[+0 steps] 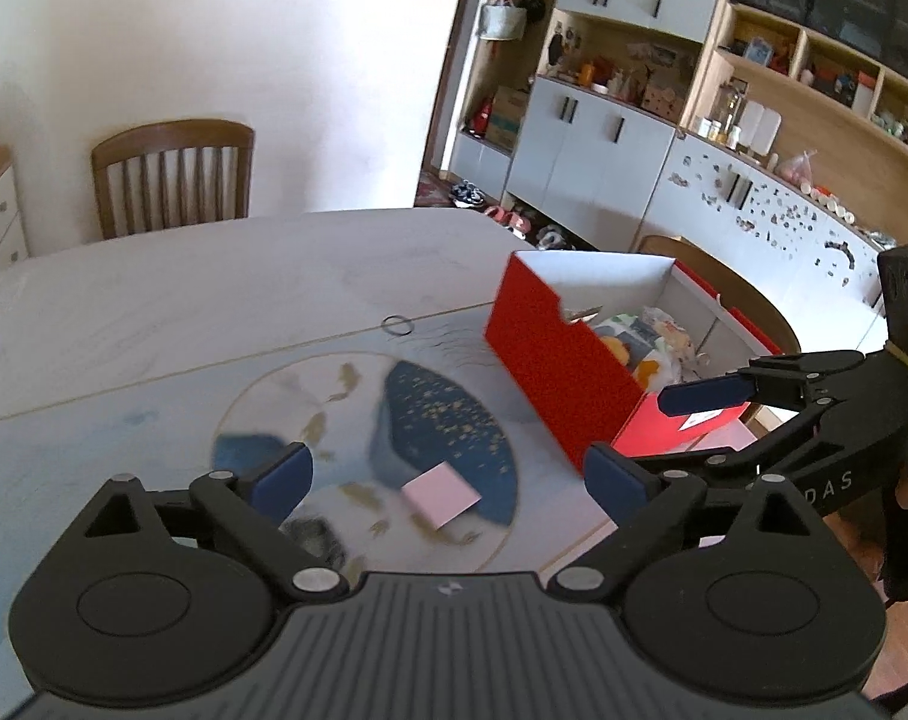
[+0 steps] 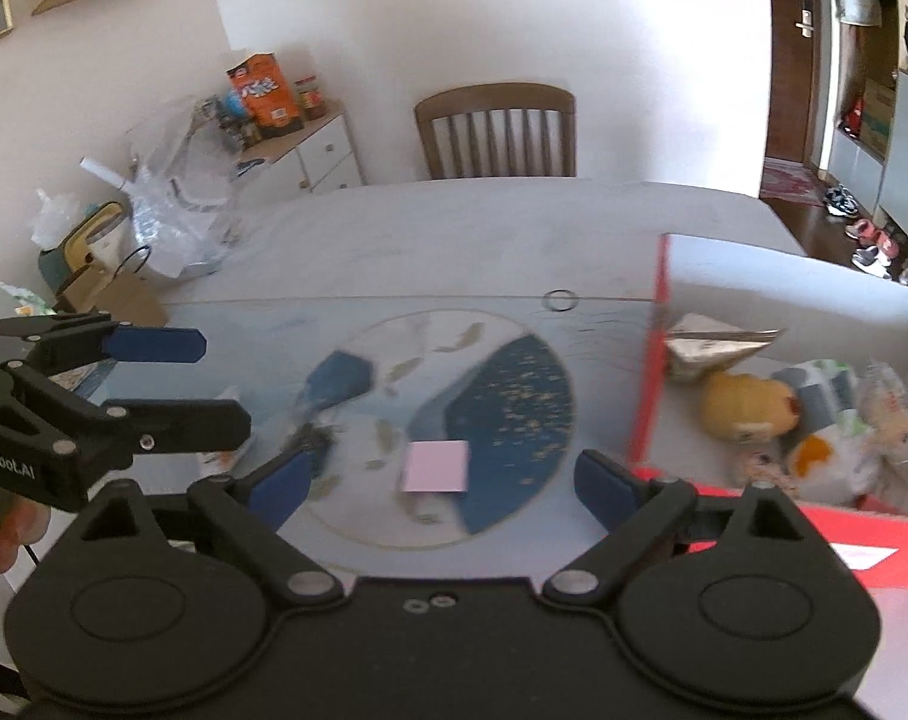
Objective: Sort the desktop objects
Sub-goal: 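Move both tools back over the mat toward the white cable and seaweed bag, then grasp the white cable with the left tool while the right tool grasps the dark seaweed bag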
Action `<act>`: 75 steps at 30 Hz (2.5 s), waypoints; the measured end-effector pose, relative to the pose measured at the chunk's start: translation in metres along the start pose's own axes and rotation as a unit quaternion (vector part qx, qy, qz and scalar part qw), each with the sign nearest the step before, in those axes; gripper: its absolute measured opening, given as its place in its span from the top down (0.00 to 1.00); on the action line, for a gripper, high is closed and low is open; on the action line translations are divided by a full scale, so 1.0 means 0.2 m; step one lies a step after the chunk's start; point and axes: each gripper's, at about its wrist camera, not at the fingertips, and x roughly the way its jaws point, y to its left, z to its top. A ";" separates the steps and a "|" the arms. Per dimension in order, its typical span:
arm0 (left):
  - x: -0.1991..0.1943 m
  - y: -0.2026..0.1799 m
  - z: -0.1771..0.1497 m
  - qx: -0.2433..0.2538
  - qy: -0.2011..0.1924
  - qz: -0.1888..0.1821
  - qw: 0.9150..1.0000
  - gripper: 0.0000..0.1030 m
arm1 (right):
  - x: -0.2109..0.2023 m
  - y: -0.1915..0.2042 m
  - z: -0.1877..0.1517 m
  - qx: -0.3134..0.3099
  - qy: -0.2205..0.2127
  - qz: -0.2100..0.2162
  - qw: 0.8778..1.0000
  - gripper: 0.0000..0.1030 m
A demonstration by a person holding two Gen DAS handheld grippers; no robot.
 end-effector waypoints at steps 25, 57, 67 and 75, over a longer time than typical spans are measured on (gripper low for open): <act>-0.16 0.43 -0.49 0.012 0.049 0.041 0.998 0.02 | 0.32 0.39 0.02 -0.022 0.016 -0.007 1.000 0.04; 0.03 0.32 -0.73 0.072 0.090 0.068 0.991 0.43 | 0.84 0.54 -0.03 -0.072 0.107 -0.024 0.991 0.41; 0.02 0.30 -0.72 0.079 0.087 0.077 0.990 0.76 | 0.84 0.53 -0.03 -0.065 0.111 -0.023 0.991 0.61; 0.02 0.34 -0.71 0.039 0.086 0.076 0.993 0.82 | 0.79 0.49 -0.03 -0.059 0.106 -0.025 0.992 0.71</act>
